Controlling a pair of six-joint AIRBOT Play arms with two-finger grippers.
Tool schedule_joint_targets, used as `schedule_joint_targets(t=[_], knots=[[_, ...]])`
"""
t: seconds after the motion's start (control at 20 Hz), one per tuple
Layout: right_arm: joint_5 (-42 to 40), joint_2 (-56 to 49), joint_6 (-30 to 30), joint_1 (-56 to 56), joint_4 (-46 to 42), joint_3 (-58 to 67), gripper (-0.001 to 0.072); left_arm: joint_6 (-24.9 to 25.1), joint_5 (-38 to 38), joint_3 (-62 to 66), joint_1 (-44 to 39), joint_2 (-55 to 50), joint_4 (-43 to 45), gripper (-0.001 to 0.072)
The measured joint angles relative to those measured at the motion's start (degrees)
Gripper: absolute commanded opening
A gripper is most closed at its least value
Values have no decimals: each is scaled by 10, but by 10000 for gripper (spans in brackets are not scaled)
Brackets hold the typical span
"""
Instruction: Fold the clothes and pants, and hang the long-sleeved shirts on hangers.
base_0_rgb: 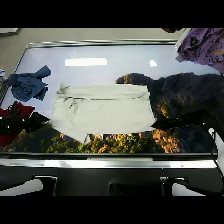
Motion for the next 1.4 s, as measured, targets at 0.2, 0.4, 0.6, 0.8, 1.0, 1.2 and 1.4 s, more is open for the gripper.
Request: schedule_joint_targets(t=[0.2,0.4,0.6,0.8,1.0,1.2,1.4], knots=[[-9,3,4,0,0,0,33,22,9,-3,-3,-28,-18,470],[-14,3,10,0,0,0,33,34,10,-4,-24,-49,-28,58],[-17,14,16,0,4,2,31,49,-1,9,-46,-52,-37,16],[-6,52,19,6,17,59,31,42,-19,86,-57,-17,-62,15],[0,71,26,42,21,229,31,-4,-26,247,-74,39,-62,15],[0,94,64,64,1,456,31,-85,-28,442,-86,110,16,16],[-32,160,105,70,-52,625,31,-164,-37,558,-90,209,117,17]])
